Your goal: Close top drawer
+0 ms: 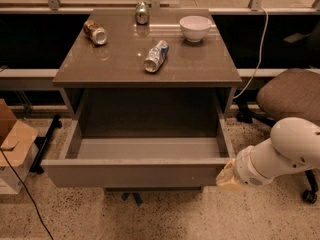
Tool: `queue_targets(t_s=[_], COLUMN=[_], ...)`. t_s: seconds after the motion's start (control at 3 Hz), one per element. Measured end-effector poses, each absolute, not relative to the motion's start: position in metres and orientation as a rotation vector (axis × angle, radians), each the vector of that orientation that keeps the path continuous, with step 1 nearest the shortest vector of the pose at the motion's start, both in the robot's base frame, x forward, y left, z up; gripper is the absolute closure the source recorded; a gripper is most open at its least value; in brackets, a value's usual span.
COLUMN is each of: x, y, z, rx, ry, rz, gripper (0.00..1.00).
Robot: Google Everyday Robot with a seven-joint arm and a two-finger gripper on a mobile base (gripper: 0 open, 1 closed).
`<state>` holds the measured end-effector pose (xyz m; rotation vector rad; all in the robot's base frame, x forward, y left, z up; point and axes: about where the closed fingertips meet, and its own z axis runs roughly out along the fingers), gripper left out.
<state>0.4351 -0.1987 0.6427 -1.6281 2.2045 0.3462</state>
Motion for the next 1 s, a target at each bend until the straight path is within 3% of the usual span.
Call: queue_targets(t_s=[1.0], x=[0.518], y=[-0.157], z=[0.644], rx=[-1.645], ry=[1.994], rz=[0.267], gripper=[1.0])
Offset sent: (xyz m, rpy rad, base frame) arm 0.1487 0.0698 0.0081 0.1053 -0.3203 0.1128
